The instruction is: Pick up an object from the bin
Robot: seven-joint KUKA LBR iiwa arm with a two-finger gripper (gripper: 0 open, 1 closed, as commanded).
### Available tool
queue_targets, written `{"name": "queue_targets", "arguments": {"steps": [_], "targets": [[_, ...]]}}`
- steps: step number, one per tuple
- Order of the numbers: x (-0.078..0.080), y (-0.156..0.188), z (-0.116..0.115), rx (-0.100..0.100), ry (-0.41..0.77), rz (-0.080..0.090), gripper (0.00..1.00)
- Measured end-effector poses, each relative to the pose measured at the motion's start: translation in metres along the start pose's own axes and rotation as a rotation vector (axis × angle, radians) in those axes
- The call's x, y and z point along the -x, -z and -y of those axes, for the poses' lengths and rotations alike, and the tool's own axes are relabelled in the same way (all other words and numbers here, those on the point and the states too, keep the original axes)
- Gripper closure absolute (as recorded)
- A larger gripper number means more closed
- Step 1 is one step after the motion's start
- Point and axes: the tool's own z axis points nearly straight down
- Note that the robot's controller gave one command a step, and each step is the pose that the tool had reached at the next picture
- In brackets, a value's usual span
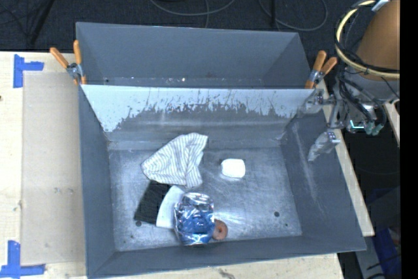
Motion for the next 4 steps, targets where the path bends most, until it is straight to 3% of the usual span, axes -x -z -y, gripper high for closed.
{"name": "queue_targets", "arguments": {"steps": [1, 2, 3, 4], "targets": [[0.001, 0.005, -0.001, -0.001, 0.003, 0.008, 0.0], [-0.002, -0.038, -0.008, -0.003, 0.065, 0.013, 0.0], [0.0, -0.108, -0.027, -0.003, 0.174, 0.011, 0.0], [-0.011, -0.139, -0.072, -0.001, 0.231, 0.003, 0.0]]}}
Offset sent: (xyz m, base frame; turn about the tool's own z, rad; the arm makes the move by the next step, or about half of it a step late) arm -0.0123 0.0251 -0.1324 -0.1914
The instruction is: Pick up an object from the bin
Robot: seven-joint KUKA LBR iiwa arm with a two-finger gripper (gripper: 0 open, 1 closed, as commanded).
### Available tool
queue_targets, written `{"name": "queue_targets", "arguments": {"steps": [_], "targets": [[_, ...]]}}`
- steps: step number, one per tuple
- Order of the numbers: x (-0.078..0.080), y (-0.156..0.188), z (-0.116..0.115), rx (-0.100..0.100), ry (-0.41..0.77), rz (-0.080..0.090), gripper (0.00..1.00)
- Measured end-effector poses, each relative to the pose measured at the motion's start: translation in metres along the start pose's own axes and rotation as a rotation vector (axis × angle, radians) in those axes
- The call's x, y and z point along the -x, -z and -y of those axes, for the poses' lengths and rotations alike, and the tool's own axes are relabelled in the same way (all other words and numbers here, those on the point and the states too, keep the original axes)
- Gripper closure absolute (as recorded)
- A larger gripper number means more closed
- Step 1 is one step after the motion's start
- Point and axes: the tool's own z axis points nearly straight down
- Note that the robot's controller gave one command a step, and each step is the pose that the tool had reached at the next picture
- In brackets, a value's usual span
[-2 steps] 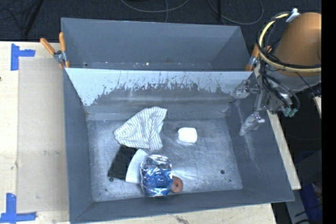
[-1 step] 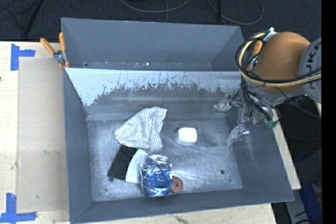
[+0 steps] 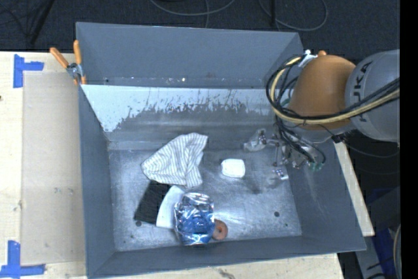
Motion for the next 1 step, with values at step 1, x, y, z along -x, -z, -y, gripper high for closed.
{"name": "queue_targets", "arguments": {"steps": [1], "targets": [[-0.0034, -0.0212, -0.039, -0.001, -0.048, -0.009, 1.0]]}}
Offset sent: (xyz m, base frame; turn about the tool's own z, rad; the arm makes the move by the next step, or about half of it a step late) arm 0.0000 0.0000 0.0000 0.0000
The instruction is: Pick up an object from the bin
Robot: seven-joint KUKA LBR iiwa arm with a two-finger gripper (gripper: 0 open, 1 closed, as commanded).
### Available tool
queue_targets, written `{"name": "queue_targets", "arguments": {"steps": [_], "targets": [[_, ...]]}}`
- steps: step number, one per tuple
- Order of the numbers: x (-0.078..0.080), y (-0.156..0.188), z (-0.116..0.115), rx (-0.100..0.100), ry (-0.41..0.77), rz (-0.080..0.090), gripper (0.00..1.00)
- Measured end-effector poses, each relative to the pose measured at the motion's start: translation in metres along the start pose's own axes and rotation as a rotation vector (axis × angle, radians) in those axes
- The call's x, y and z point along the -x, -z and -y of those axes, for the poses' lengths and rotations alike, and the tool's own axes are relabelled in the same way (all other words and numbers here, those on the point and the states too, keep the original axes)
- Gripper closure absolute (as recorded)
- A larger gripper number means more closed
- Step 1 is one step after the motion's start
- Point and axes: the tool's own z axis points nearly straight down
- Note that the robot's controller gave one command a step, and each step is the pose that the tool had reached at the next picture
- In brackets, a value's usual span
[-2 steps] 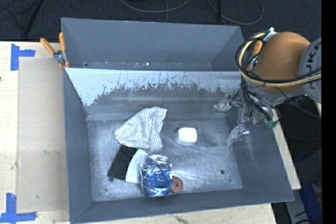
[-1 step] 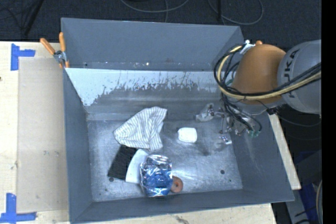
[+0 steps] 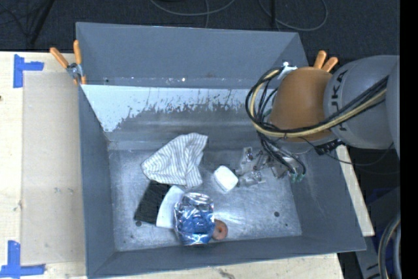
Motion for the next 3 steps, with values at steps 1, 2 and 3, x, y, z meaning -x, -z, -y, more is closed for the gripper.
{"name": "queue_targets", "arguments": {"steps": [1, 2, 3], "targets": [[0.001, 0.0, 0.0, 0.0, 0.0, 0.002, 1.0], [0.012, 0.16, -0.001, -0.002, 0.01, 0.02, 1.0], [0.011, 0.157, -0.001, 0.0, 0.01, 0.015, 1.0]]}}
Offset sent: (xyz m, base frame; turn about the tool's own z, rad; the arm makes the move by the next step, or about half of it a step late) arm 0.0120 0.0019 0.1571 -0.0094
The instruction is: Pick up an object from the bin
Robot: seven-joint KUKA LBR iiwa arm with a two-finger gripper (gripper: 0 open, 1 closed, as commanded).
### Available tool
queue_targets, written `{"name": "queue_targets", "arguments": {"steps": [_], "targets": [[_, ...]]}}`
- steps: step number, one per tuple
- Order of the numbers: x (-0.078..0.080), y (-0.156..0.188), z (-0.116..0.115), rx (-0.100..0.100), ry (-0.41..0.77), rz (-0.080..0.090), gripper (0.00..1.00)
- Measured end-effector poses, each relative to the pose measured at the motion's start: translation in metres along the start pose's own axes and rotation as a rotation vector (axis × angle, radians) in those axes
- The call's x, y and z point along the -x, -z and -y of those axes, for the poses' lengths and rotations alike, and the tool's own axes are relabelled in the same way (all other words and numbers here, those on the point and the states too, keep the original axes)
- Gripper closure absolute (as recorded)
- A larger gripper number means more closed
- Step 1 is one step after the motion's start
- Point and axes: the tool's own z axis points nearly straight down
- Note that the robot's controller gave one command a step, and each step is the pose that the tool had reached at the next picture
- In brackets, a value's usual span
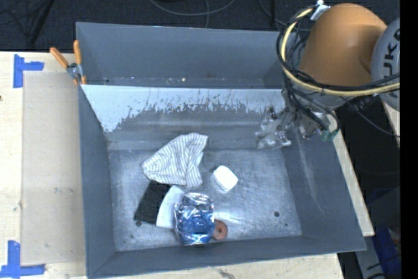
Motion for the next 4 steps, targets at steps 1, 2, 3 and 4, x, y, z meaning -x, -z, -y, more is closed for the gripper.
{"name": "queue_targets", "arguments": {"steps": [1, 2, 3, 4], "targets": [[-0.026, -0.1, -0.031, 0.004, 0.131, -0.009, 0.0], [-0.024, -0.097, -0.031, 0.001, 0.131, -0.002, 0.0], [-0.003, -0.153, -0.045, -0.003, -0.15, -0.013, 1.0], [-0.003, -0.153, -0.045, -0.003, -0.15, -0.013, 1.0]]}}
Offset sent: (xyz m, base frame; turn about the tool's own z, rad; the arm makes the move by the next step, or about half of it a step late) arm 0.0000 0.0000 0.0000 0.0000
